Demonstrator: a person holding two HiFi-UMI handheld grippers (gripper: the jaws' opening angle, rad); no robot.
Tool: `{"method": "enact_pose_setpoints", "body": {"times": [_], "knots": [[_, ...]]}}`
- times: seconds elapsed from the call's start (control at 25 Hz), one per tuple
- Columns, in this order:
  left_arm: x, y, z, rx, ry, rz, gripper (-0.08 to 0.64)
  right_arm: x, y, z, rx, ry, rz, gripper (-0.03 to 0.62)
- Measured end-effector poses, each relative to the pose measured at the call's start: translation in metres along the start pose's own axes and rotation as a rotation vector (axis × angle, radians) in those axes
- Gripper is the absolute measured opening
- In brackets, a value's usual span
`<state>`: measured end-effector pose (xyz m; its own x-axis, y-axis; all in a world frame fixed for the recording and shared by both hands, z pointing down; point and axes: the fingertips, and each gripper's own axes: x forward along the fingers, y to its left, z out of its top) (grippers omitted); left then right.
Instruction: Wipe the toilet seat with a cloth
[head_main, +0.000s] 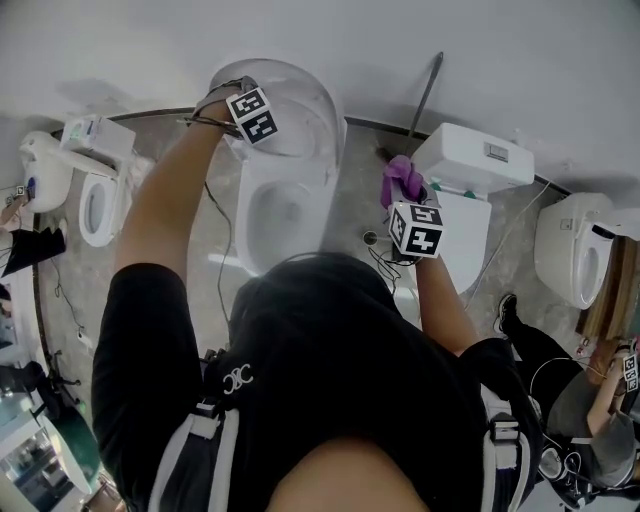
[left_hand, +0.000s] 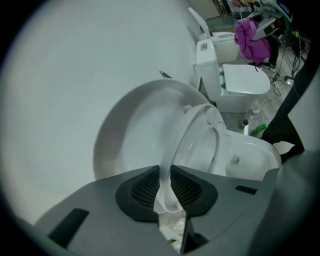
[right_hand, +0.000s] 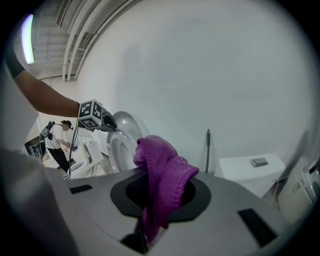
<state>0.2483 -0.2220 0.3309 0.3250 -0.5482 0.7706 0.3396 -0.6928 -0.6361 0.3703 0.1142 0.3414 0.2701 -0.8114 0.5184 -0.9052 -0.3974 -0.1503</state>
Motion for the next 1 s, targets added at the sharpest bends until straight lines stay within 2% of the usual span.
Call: {"method": "enact_pose_setpoints", "body": {"times": [0.12, 0.2, 0.36, 0.6, 0.72, 0.84, 0.92, 1.0], "knots": [[-0.006, -0.005, -0.003, 0.037, 0.028, -0.028, 0.072, 0.004, 0.009, 0.003, -0.019, 0.002, 0.03, 0.055], [-0.014, -0.012, -0.006, 0.071, 0.041, -0.087, 0.071, 0.006, 0.017, 0.005, -0.038, 0.007, 0.052, 0.055], [-0.036, -0.036, -0.014, 0.115, 0.05, -0.276, 0.072, 0.011, 0.029, 0.004, -0.065, 0.023, 0.094, 0.054], [-0.075, -0.079, -0.037, 0.099, 0.044, -0.529, 0.078, 0.02, 0.064, 0.007, -0.09, 0.049, 0.184, 0.055], [-0.097, -0.105, -0.044, 0.049, 0.04, -0.628, 0.081, 0.027, 0.08, 0.001, -0.108, 0.082, 0.237, 0.055], [-0.116, -0.13, -0.053, -0.05, -0.001, -0.674, 0.081, 0.032, 0.104, -0.004, -0.136, 0.112, 0.289, 0.055], [-0.125, -0.147, -0.064, -0.147, -0.037, -0.651, 0.084, 0.036, 0.121, -0.006, -0.144, 0.124, 0.323, 0.055], [-0.125, -0.156, -0.065, -0.241, -0.143, -0.556, 0.087, 0.044, 0.138, -0.01, -0.157, 0.144, 0.359, 0.055]]}}
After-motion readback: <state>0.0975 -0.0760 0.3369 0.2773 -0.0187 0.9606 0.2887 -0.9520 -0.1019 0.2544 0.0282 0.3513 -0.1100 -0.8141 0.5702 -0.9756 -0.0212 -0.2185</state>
